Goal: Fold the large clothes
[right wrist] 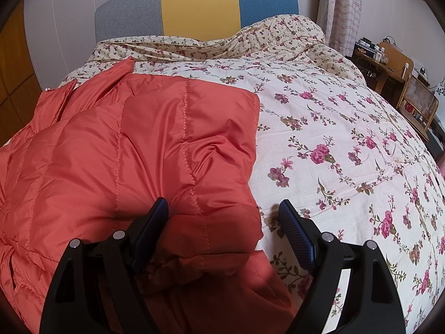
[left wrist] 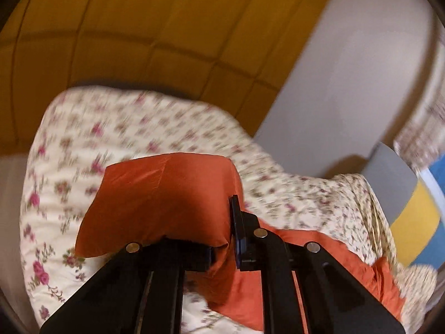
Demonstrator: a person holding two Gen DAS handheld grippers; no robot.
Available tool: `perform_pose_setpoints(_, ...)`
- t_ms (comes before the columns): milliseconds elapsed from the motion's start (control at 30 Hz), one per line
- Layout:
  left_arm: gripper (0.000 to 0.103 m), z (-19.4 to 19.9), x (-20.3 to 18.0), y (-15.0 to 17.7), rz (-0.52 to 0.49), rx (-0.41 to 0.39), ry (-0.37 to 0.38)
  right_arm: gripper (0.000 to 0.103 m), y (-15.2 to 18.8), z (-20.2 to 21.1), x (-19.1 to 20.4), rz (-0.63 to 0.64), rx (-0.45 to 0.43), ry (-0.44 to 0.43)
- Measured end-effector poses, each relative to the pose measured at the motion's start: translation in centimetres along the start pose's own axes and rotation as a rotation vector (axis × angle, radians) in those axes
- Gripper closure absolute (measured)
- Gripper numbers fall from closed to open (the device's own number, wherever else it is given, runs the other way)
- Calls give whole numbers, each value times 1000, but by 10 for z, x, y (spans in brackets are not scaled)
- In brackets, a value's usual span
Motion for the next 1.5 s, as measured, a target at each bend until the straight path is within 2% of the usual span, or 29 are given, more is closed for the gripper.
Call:
perform_pose_setpoints(167, 92, 22, -62, 6, -215, -54, 88, 22, 0, 0, 0, -1, 0, 0)
perform_pose_setpoints(300, 92, 35, -105, 18, -362, -46, 127, 22, 0, 0, 0, -4, 1, -1)
perform_pose_setpoints(433, 92, 51, -150, 43, -525, -31, 179, 22, 0, 1, 0, -7, 1, -3)
perform_pose_setpoints(567, 92, 64, -184, 69, -632, -23, 228, 22, 0, 1, 0, -7, 1, -2)
perform_pose_setpoints(767, 92, 83, -238, 127, -873, -24, 306, 22, 0, 1, 0, -8, 2, -3)
perform_pose_setpoints(900, 92, 89, -262, 171, -990, 24, 354, 22, -1, 1, -1, -10, 3, -4)
perform_pose_setpoints(1033, 92, 87, -275, 202, -1054, 73, 372, 22, -1, 1, -1, -11, 3, -5)
perform_pose_setpoints(1267, 91, 81, -290, 263, -1264, 114, 385, 22, -1, 1, -1, -13, 4, -6)
perform_pose_setpoints(1300, 88, 79, -291, 272, -1305, 117, 379, 21, -1, 1, -1, -13, 4, -6)
perform_pose_setpoints(1333, 81, 77, -291, 279, -1341, 122, 377, 21, -1, 1, -1, -13, 3, -6)
perform_pose_setpoints(1367, 80, 76, -291, 286, -1375, 123, 379, 21, -1, 1, -1, -14, 3, -7)
perform_pose_setpoints(1500, 65, 79, -289, 293, -1421, 70, 374, 21, 0, 0, -1, -16, 4, -9)
Point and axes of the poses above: each gripper's, at about its wrist camera, not at the fingertips, and z roughly against the way its jaws point, x to its left, y to its underside, the point moved 6 cm from there along -z, roughly the way its jaws point, and after that the axes turned 3 degrees about y, right-handed, at the moved point
